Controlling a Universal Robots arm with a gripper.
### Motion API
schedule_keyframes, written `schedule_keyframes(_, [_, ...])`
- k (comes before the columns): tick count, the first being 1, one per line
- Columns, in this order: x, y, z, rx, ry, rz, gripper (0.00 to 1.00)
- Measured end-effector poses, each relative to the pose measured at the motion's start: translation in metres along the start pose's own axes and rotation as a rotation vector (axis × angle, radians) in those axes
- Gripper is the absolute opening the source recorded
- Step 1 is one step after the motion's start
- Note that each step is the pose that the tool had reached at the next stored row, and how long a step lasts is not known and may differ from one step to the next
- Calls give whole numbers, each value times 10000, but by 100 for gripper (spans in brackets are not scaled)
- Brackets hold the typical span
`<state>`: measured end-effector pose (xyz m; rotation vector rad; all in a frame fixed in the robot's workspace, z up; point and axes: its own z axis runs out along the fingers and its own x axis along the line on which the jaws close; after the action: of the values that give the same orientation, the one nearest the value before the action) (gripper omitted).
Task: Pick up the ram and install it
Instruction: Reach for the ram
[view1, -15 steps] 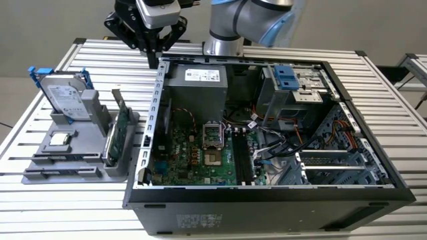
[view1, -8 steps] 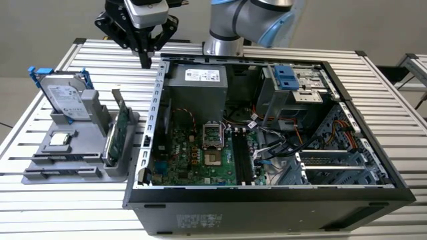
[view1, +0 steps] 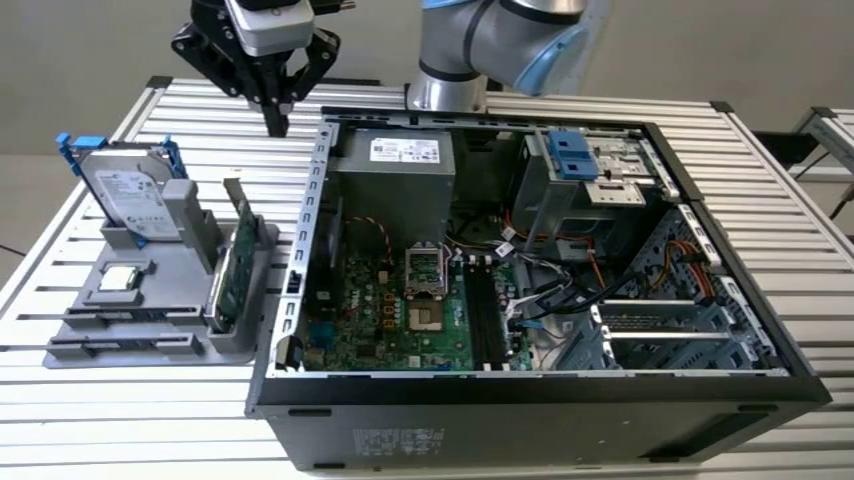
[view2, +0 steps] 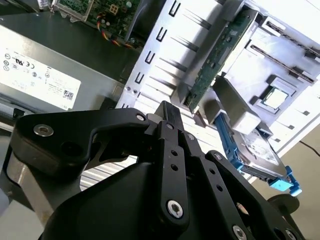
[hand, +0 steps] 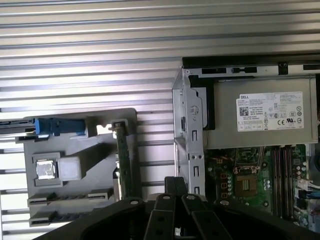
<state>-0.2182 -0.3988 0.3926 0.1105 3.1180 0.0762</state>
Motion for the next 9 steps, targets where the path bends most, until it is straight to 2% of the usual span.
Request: schedule_keyframes(9, [157, -12, -1, -2, 0, -1, 0])
